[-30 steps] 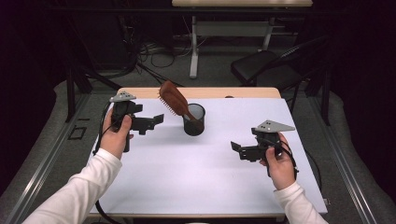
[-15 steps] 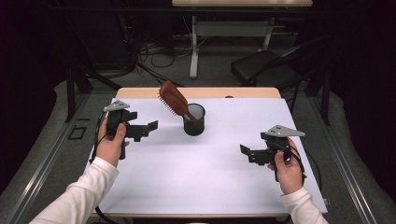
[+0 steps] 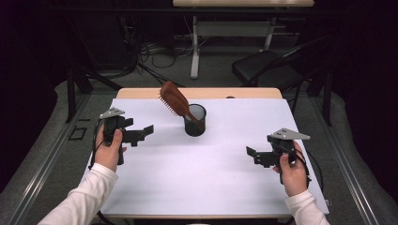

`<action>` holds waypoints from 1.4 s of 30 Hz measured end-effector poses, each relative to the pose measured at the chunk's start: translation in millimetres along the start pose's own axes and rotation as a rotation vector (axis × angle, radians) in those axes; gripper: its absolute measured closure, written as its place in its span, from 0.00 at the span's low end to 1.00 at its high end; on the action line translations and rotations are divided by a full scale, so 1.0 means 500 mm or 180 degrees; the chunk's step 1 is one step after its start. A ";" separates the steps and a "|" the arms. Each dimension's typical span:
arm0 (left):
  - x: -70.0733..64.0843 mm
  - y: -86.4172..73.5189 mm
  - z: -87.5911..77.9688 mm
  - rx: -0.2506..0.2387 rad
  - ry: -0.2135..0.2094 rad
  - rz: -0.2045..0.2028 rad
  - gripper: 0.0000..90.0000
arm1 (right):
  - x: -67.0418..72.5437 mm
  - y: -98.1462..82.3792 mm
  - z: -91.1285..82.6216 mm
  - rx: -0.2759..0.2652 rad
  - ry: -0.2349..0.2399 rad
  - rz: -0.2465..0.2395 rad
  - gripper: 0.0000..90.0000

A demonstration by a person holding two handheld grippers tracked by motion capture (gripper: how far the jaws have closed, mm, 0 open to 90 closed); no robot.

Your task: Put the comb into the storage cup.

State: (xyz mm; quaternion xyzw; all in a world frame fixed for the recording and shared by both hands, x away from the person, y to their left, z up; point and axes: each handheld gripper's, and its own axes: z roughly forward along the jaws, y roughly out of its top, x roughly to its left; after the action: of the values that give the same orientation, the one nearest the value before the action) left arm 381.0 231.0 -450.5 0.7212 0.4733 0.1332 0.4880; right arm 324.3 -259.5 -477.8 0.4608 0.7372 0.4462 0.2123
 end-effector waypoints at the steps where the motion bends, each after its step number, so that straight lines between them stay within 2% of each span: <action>1: 0.001 -0.002 0.000 -0.0008 0.0000 0.0003 0.01 | -0.001 0.000 0.000 -0.0002 0.0000 0.0003 0.05; 6: 0.007 -0.014 0.002 -0.0041 0.0002 -0.0026 0.01 | -0.004 -0.003 -0.001 -0.0020 -0.0014 0.0007 0.05; 10: 0.016 -0.028 0.005 -0.0078 -0.0022 -0.0113 0.01 | -0.005 -0.006 0.000 -0.0008 -0.0023 0.0017 0.05; 18: 0.031 -0.051 0.001 -0.0128 0.0018 -0.0112 0.01 | -0.006 -0.013 0.004 0.0009 -0.0026 0.0006 0.05; 25: 0.036 -0.070 -0.005 -0.0236 0.0033 -0.0215 0.01 | -0.002 -0.014 0.006 0.0011 -0.0027 -0.0008 0.05; 33: 0.038 -0.091 -0.004 -0.0215 0.0084 -0.0157 0.02 | -0.001 -0.018 0.008 0.0032 -0.0020 -0.0016 0.05; 42: 0.033 -0.109 0.002 -0.0209 0.0131 -0.0036 0.02 | 0.002 -0.021 0.011 0.0048 -0.0007 -0.0042 0.05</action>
State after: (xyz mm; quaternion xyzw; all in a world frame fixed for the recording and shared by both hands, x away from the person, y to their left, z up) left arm 360.0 248.0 -500.6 0.6992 0.4827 0.1607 0.5023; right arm 322.6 -258.0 -489.7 0.4579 0.7433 0.4388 0.2126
